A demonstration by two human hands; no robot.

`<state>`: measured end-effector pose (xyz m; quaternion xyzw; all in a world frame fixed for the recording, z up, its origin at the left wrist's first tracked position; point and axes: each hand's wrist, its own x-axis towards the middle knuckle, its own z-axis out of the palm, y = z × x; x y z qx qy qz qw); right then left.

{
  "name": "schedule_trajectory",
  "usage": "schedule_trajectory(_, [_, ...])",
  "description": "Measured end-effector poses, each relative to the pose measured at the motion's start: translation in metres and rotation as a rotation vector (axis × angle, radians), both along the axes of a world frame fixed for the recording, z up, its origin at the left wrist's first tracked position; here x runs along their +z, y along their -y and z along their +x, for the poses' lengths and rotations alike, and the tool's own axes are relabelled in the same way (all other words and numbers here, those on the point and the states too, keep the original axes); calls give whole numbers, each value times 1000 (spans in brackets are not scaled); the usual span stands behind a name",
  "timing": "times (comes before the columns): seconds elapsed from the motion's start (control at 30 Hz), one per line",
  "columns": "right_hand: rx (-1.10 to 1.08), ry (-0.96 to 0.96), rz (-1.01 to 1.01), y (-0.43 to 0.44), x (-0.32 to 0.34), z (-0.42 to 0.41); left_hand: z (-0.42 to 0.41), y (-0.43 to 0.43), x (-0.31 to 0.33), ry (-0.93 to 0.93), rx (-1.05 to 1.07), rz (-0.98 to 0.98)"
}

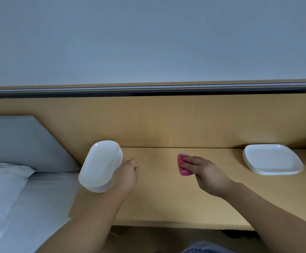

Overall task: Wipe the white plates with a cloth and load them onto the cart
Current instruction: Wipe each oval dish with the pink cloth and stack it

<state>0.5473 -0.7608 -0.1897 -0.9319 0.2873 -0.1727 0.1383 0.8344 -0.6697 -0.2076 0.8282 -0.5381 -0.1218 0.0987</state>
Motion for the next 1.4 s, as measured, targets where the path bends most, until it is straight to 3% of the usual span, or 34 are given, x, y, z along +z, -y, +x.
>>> schedule_trajectory(0.37, [-308, 121, 18, 28, -2, -181, -200, 115, -1, 119, -347, 102])
schedule_trajectory(0.67, [-434, 92, 116, 69, -38, -322, -338, 200, -40, -62, -398, 175])
schedule_trajectory(0.93, [-403, 55, 112, 104, -49, -364, -379, 238, -68, -199, -252, 244])
schedule_trajectory(1.17, [-354, 63, 108, 120, -49, -377, -397, 241, -61, -159, -151, 258])
schedule_trajectory(1.4, [-325, 89, 84, 124, -42, -379, -392, 238, -66, -261, -66, 183])
